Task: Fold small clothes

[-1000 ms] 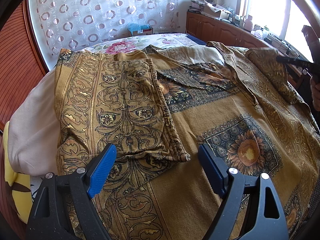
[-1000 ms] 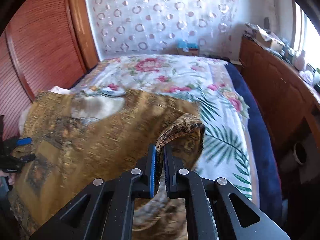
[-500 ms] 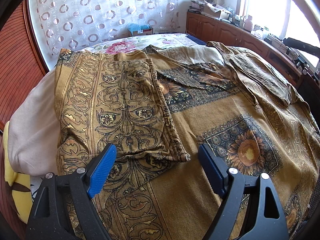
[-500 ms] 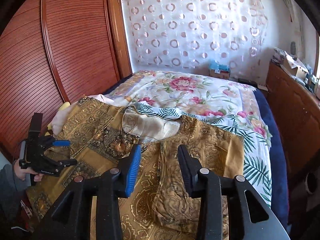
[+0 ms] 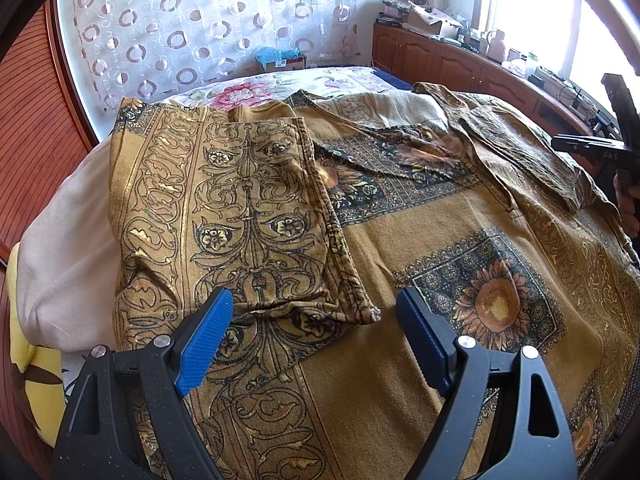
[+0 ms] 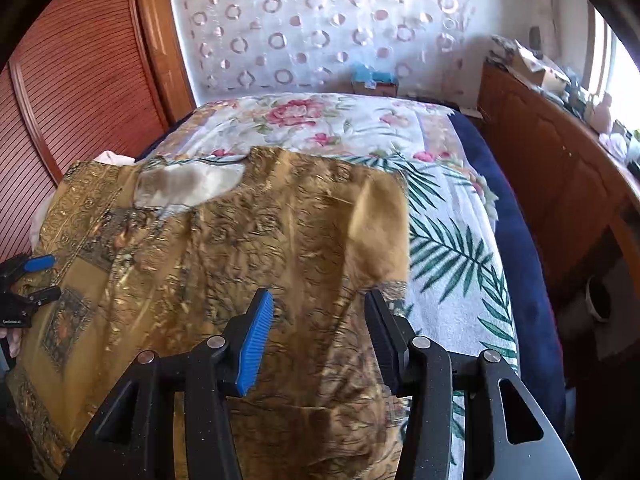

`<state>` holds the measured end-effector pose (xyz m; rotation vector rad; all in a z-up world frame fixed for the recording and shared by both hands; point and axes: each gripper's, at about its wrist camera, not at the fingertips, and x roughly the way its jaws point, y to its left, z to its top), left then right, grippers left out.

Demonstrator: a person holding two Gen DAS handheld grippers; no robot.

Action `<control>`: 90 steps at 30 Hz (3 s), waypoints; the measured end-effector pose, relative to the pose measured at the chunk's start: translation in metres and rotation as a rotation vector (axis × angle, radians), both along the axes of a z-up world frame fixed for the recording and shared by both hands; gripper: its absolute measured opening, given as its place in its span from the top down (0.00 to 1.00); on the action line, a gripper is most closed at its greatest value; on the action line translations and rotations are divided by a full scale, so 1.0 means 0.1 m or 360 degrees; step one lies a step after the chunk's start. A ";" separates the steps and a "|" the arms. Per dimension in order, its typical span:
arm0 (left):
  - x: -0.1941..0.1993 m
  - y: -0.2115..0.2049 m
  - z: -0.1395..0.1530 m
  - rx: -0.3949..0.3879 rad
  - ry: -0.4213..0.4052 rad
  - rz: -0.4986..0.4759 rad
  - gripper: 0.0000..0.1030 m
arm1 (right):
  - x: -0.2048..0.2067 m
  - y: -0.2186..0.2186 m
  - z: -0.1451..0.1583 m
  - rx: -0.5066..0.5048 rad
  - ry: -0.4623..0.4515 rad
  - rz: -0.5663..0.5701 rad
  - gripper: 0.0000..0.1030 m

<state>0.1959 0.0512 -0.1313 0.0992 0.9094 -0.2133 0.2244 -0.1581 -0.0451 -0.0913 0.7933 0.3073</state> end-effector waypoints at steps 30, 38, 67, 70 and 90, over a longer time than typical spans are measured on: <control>0.48 0.69 0.92 0.0042 -0.0404 0.0321 0.18 | 0.04 -0.05 -0.16 -0.0105 -0.0011 -0.0060 0.49; 0.66 0.96 0.81 -0.0094 -0.0274 0.0338 0.18 | 0.04 -0.06 -0.16 -0.0110 -0.0004 -0.0064 0.49; 1.07 0.97 0.48 -0.0020 -0.0138 0.0175 0.32 | 0.93 -0.35 0.06 -0.0209 0.0023 0.0060 0.98; 1.07 0.97 0.46 -0.0026 -0.0134 0.0157 0.41 | 1.03 -0.58 0.08 -0.0083 0.0045 -0.0041 0.98; 1.24 0.94 0.49 -0.0018 -0.0164 0.0196 0.94 | 1.32 -0.37 -0.08 0.0007 0.0100 0.0008 0.52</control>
